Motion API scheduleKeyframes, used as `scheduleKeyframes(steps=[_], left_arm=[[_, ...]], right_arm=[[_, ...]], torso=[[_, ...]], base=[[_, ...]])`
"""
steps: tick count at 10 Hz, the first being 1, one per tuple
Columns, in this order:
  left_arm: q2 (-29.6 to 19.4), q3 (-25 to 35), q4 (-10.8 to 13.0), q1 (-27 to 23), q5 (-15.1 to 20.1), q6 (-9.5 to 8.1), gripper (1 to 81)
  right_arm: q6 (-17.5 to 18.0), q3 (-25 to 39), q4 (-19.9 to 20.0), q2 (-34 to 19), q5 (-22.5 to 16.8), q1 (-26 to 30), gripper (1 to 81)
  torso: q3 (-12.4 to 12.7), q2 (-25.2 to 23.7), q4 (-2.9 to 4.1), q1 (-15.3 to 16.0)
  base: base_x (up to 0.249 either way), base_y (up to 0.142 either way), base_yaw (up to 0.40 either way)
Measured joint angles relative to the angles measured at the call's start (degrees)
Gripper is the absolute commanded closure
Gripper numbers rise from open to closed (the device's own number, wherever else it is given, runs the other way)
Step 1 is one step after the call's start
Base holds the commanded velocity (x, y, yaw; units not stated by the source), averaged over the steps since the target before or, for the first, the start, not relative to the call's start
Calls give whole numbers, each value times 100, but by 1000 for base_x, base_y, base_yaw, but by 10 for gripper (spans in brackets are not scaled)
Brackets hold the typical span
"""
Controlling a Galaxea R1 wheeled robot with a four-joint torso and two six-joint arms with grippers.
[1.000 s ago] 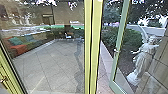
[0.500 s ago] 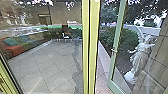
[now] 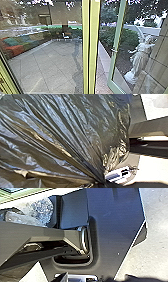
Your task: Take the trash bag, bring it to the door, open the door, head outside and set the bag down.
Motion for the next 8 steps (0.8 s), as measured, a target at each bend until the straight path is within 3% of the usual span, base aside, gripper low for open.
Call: scheduleKeyframes(steps=[8], left_arm=[[15, 0, 0, 0, 0, 0, 811]], right_arm=[[0, -52, 0, 91, -2, 0, 10]], torso=[[0, 0, 0, 0]], base=[[0, -8, 0]])
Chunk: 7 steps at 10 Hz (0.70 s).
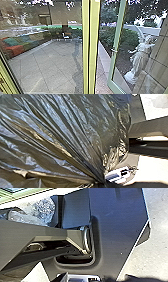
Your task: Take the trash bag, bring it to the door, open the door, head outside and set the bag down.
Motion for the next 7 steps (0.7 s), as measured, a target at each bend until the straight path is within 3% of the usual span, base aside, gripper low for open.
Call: scheduleKeyframes(steps=[7], left_arm=[[46, -13, 0, -17, -27, 1, 811]], right_arm=[[0, -20, -13, -11, -33, 20, 10]], torso=[[0, -2, 0, 2]], base=[[0, -87, 0]])
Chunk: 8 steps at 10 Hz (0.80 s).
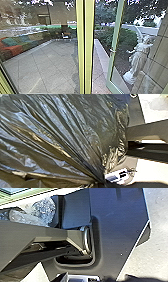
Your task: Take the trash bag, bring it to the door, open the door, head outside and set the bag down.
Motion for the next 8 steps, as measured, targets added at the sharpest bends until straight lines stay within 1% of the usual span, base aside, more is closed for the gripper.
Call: scheduleKeyframes(steps=[3, 8], left_arm=[[-27, 11, 0, 20, 5, 0, 811], [-2, -2, 0, 20, 5, 0, 811]], right_arm=[[-2, -52, -4, 89, -16, -38, 10], [0, -85, -4, 77, -6, -46, 10]], torso=[[0, 0, 0, -2], [0, 0, 0, -2]], base=[[0, -98, 0], [0, -122, 0]])
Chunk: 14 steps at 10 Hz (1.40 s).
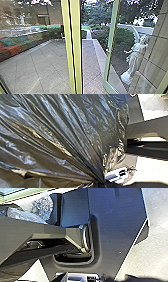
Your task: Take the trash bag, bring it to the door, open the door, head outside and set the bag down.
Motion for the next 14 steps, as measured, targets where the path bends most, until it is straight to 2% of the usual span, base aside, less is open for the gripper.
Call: scheduleKeyframes(steps=[14], left_arm=[[5, 0, 2, -2, -2, 0, 811]], right_arm=[[0, -17, -18, 33, 0, -6, 10]], torso=[[0, 0, 0, 0]], base=[[0, -138, 0]])
